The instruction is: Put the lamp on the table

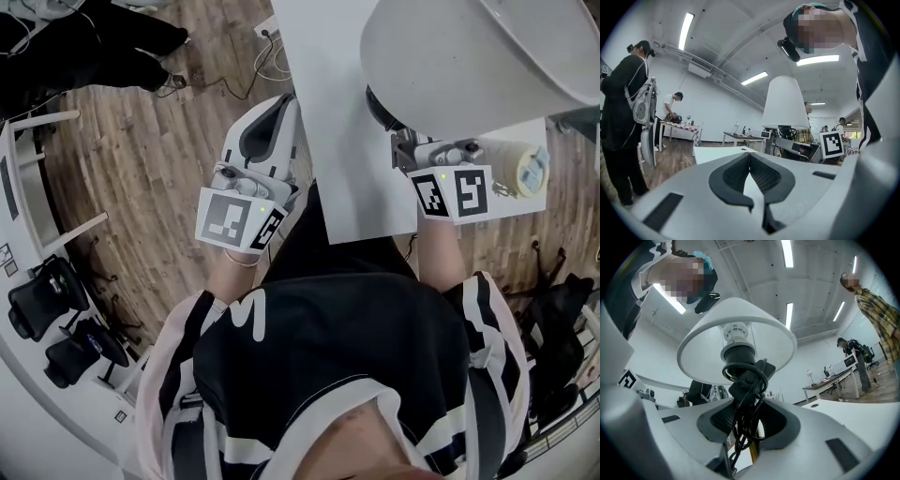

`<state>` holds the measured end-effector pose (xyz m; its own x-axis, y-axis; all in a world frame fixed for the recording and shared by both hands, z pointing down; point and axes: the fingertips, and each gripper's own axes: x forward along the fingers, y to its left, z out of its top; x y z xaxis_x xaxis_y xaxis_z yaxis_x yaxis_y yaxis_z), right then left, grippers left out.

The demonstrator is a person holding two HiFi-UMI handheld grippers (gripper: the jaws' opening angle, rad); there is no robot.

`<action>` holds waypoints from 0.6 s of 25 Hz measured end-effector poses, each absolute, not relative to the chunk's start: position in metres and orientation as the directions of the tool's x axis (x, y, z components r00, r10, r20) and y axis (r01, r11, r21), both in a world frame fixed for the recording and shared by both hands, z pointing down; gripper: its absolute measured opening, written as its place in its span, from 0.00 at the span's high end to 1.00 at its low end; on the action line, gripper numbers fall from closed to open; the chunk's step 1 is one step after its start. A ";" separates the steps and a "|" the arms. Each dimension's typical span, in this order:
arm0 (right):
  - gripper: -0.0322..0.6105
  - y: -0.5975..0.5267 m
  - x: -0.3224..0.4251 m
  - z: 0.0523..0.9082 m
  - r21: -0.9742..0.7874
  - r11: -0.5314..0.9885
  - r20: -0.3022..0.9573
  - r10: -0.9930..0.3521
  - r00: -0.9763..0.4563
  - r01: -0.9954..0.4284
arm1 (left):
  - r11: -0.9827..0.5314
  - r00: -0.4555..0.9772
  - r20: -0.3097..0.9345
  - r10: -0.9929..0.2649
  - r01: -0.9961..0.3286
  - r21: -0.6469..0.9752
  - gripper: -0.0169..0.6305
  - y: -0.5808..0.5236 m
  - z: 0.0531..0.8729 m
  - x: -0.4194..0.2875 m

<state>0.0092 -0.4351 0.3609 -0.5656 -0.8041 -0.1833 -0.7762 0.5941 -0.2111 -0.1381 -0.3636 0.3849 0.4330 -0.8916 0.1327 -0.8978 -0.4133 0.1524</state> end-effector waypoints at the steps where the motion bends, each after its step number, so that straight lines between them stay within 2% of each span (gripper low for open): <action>1: 0.74 -0.436 0.009 0.364 -0.214 0.595 -0.181 -0.804 -0.567 -0.775 | -0.412 0.432 0.138 -0.891 -0.899 0.152 0.97 -0.363 0.388 -0.138; 15: 0.74 -0.439 0.004 0.386 -0.230 0.603 -0.146 -0.797 -0.586 -0.764 | -0.378 0.402 0.164 -0.901 -0.913 0.155 0.97 -0.354 0.400 -0.145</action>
